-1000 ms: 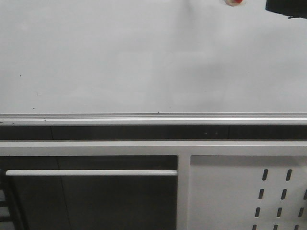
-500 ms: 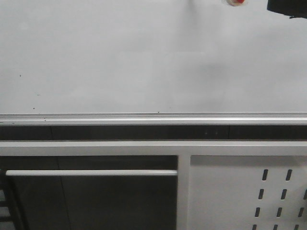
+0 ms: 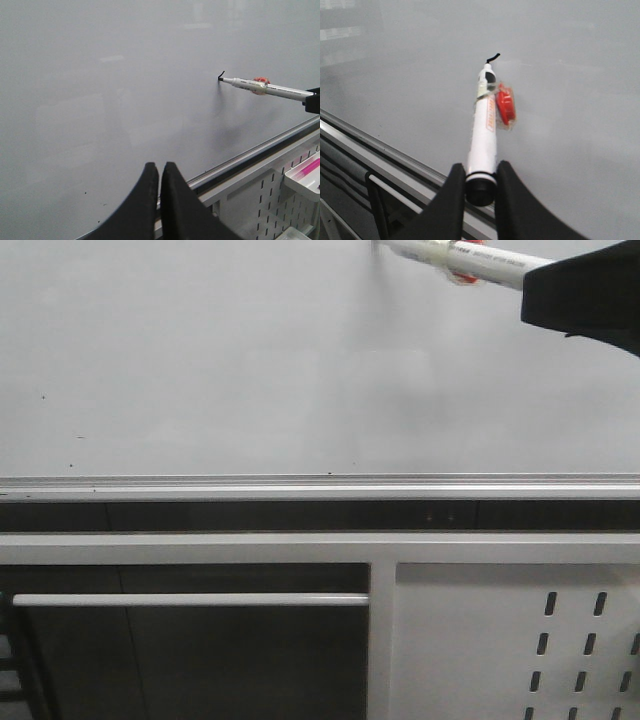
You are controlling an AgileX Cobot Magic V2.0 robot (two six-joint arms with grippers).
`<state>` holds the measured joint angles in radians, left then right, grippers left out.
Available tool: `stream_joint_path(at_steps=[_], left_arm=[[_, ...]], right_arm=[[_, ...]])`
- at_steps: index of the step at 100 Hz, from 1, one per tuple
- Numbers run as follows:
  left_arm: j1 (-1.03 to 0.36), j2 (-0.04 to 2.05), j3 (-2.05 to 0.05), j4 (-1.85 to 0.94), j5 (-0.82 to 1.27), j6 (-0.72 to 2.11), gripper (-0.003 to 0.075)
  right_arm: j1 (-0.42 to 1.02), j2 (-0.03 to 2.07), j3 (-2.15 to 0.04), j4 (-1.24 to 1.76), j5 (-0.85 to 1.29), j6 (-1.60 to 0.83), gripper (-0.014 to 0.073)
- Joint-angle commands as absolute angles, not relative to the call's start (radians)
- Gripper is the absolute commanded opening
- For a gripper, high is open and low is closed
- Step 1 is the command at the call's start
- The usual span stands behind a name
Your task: Write number 1 on whiteboard
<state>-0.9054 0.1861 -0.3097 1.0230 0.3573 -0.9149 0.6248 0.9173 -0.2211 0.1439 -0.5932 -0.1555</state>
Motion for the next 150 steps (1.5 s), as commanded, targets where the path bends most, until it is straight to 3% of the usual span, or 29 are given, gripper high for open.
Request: stream_joint_path(at_steps=[1, 150], left_arm=[[-0.904, 0.195, -0.338, 1.037, 0.314, -0.923, -0.0018], [-0.904, 0.195, -0.338, 1.037, 0.314, -0.923, -0.0018]], right_arm=[[0.620, 0.917, -0.251, 0.153, -0.664, -0.162, -0.0051], [0.620, 0.917, -0.248, 0.153, -0.518, -0.118, -0.0051]])
